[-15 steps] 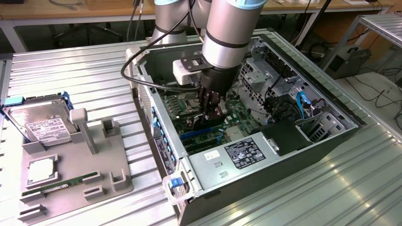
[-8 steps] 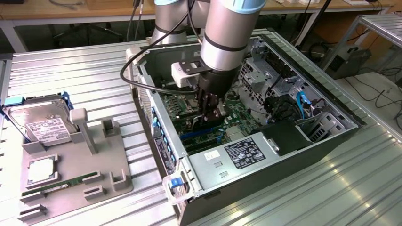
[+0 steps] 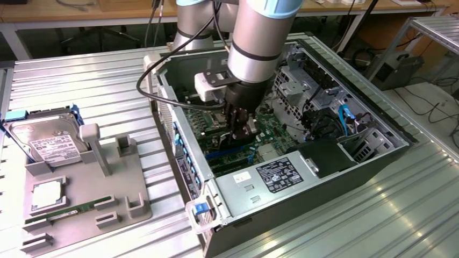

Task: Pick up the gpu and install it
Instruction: 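Insert the gpu into the slot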

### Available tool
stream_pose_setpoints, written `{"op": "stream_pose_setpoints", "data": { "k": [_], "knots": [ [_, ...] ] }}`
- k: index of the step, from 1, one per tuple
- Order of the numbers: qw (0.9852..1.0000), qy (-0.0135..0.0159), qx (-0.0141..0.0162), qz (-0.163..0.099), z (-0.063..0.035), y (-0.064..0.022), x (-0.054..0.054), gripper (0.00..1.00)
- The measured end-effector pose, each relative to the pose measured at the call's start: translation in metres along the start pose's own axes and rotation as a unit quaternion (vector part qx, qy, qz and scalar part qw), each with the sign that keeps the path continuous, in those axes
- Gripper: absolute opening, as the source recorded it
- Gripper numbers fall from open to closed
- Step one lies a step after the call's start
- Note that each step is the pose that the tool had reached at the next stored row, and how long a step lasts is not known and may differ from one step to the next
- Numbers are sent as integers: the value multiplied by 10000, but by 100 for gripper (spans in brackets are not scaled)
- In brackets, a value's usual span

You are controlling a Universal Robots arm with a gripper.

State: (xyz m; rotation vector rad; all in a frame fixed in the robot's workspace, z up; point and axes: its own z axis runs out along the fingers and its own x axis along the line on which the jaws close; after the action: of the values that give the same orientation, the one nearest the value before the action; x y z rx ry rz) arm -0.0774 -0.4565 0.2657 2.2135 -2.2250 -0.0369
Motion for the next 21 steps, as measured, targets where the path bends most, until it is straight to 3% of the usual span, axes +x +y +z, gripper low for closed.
{"op": "stream_pose_setpoints", "data": {
  "k": [9, 16, 21],
  "knots": [
    [10000, -2, -16, 0, 20, 2, 0, 26],
    [10000, -2, -39, 8, -20, -25, -1, 26],
    [10000, 20, -49, 40, 14, -26, 0, 26]
  ]
}}
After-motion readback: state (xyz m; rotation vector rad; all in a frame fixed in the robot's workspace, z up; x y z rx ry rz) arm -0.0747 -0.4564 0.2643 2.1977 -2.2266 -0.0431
